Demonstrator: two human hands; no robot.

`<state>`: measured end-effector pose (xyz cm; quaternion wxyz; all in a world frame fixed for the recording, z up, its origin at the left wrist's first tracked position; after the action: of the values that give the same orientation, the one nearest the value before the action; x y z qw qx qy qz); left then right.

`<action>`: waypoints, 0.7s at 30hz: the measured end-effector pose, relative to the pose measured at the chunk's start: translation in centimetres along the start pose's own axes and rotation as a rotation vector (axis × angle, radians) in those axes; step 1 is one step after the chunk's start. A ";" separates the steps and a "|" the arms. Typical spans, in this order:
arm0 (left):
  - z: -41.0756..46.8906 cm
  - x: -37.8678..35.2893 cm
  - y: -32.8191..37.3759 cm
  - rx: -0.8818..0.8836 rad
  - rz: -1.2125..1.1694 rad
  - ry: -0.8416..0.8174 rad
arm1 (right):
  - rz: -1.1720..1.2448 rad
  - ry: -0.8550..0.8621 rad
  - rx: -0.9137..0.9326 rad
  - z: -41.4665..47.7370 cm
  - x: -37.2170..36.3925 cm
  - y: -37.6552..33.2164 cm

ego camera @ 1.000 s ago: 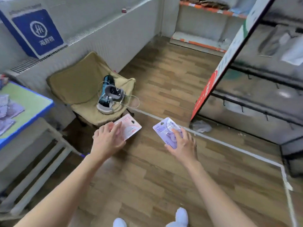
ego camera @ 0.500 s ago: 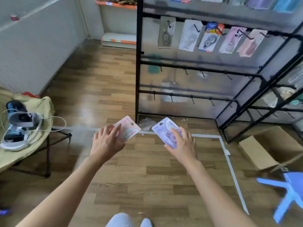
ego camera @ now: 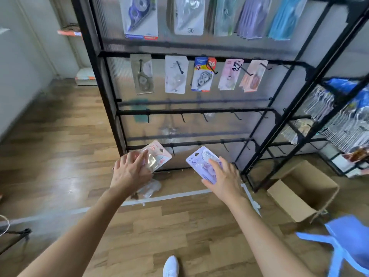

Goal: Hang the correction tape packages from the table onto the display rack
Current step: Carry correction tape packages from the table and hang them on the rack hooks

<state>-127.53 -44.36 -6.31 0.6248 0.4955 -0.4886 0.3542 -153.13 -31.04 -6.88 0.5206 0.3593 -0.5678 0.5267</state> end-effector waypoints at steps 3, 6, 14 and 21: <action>4.8 0.3 2.5 -0.031 -0.003 0.049 | -0.012 0.041 -0.002 4.3 1.7 2.3; 8.6 0.3 5.1 -0.058 0.040 0.049 | -0.030 0.049 0.001 7.5 3.0 4.6; 14.0 -0.2 11.0 -0.100 0.013 0.090 | -0.059 0.083 0.026 12.9 5.1 10.3; 17.0 -0.5 16.9 -0.041 -0.015 0.145 | -0.072 0.123 0.100 17.7 8.5 16.8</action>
<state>-147.74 -56.38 -1.68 0.6712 0.4595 -0.4452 0.3744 -174.65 -43.93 -0.72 0.5545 0.3718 -0.4946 0.5566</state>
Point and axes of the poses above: each hand's wrist, its own z-axis towards the middle knuckle, its own x-axis out of the back of the hand, y = z × x, the point moved 6 cm from there along z, towards the middle knuckle, and after that the axes turned 11 degrees about x, right-handed, at the moved point
